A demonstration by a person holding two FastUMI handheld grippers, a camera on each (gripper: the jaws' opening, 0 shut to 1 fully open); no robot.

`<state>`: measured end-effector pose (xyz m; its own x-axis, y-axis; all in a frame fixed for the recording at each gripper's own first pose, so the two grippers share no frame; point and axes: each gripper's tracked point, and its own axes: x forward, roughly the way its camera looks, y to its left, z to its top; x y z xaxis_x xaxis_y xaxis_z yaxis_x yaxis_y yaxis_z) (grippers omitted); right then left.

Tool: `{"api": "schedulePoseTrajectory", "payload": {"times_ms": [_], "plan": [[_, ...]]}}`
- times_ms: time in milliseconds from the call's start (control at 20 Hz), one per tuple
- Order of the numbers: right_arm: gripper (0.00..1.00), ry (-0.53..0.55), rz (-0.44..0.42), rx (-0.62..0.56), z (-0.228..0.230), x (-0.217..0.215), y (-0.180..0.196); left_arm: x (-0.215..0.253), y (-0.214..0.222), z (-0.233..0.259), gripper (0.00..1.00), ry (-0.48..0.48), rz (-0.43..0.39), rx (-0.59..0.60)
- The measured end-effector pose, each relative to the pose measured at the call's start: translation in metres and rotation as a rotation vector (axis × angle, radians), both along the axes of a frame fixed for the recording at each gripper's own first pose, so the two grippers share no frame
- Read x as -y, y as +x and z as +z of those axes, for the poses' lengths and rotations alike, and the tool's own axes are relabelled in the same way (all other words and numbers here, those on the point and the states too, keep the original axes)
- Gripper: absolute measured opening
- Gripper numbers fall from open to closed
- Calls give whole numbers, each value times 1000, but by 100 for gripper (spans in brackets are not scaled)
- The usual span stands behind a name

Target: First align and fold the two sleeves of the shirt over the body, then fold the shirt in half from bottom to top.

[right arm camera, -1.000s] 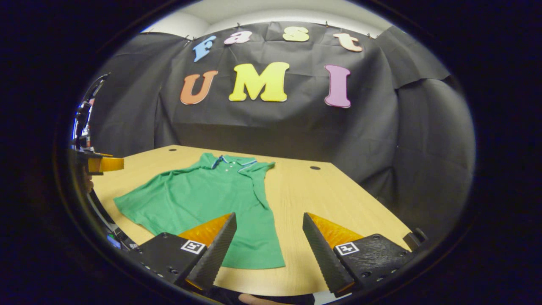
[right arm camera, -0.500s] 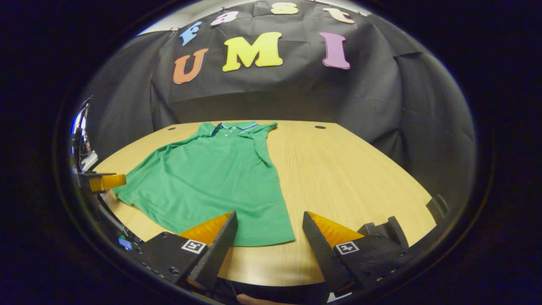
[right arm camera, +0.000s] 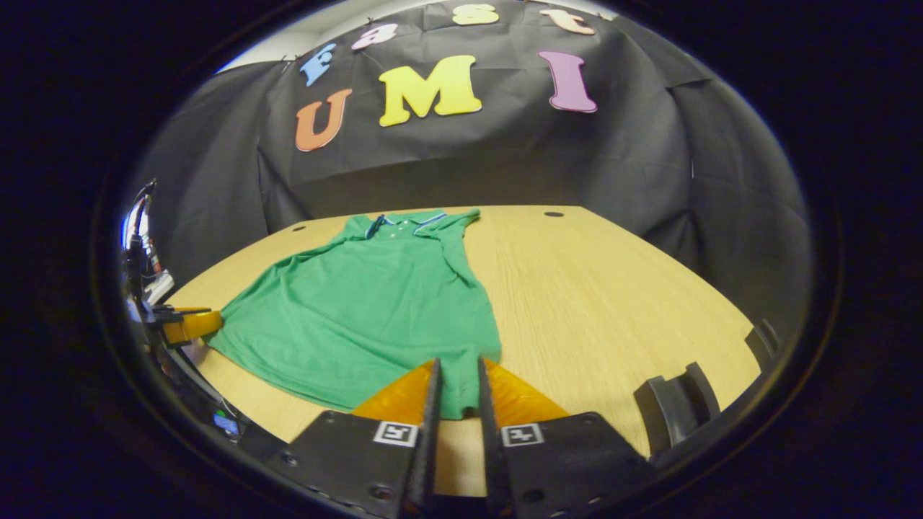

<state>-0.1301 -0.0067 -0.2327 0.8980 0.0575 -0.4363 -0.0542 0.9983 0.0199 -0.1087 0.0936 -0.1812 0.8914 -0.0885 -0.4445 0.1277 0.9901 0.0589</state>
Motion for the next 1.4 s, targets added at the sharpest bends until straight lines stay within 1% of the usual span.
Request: {"api": "schedulePoseTrajectory", "payload": {"times_ms": [50,100,150,200,300,400,500,600,700,800,950,1100,1250,1400], "plan": [[16,2,14,-16,-3,-3,1,0,-1,1,36,4,-1,5],[11,3,22,1,0,-4,2,0,0,0,28,3,6,7],[6,-17,31,-5,-2,-6,1,2,2,0,10,1,7,12],[1,-37,40,10,2,-6,2,4,2,0,8,3,1,15],[1,-63,60,25,5,-9,-1,7,3,9,6,-19,3,45],[1,-72,59,51,14,-8,-3,7,4,24,6,-6,-3,102],[1,-77,65,80,24,-9,-4,9,6,34,6,0,-11,132],[1,-80,65,118,40,-10,-1,10,8,44,6,5,-10,149],[1,-99,67,179,61,-11,3,13,12,57,6,-4,-14,176],[1,-122,69,239,83,-12,12,14,21,67,6,7,-17,197],[0,-129,75,299,108,-14,30,20,35,90,6,24,-33,228],[0,-127,62,351,139,-10,56,29,55,125,6,20,-45,281],[0,-133,49,400,173,-6,89,40,82,163,6,31,-64,335],[0,-134,36,423,201,-2,127,52,116,190,6,44,-80,368]]}}
